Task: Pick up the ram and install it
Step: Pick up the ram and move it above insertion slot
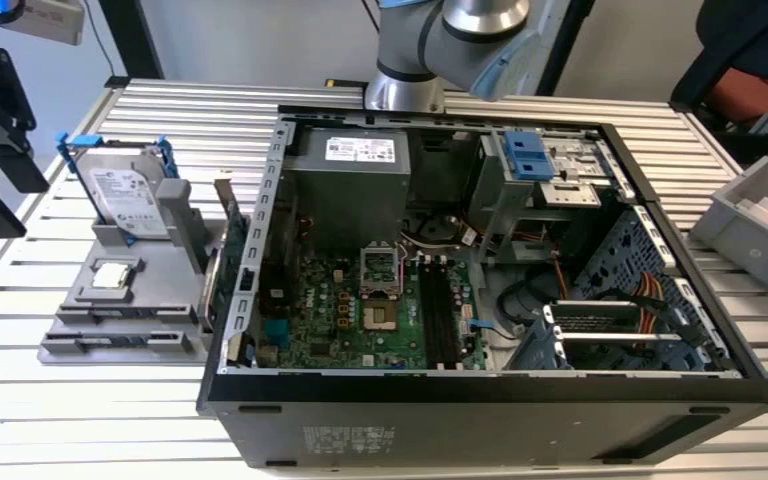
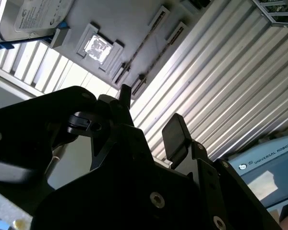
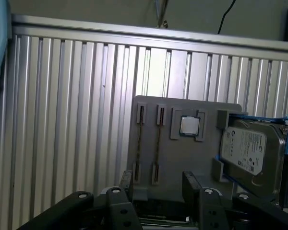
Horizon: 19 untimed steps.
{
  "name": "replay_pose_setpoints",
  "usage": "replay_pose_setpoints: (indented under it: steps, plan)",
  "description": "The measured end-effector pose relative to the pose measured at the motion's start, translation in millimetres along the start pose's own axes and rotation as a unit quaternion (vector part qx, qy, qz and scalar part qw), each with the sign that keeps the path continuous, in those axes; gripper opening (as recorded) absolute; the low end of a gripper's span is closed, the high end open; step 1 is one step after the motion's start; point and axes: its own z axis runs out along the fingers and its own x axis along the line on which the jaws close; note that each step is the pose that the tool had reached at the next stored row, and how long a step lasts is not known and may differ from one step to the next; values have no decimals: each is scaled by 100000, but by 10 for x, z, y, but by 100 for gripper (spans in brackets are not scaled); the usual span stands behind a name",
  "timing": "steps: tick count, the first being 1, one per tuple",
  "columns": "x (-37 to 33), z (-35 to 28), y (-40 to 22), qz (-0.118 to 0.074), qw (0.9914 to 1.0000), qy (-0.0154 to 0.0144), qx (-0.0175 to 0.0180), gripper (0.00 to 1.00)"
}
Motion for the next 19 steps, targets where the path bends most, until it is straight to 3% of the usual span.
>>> replay_pose_setpoints:
  steps: [19]
  plan:
    - [3, 103, 0, -1, 100000, 10, 7, 100]
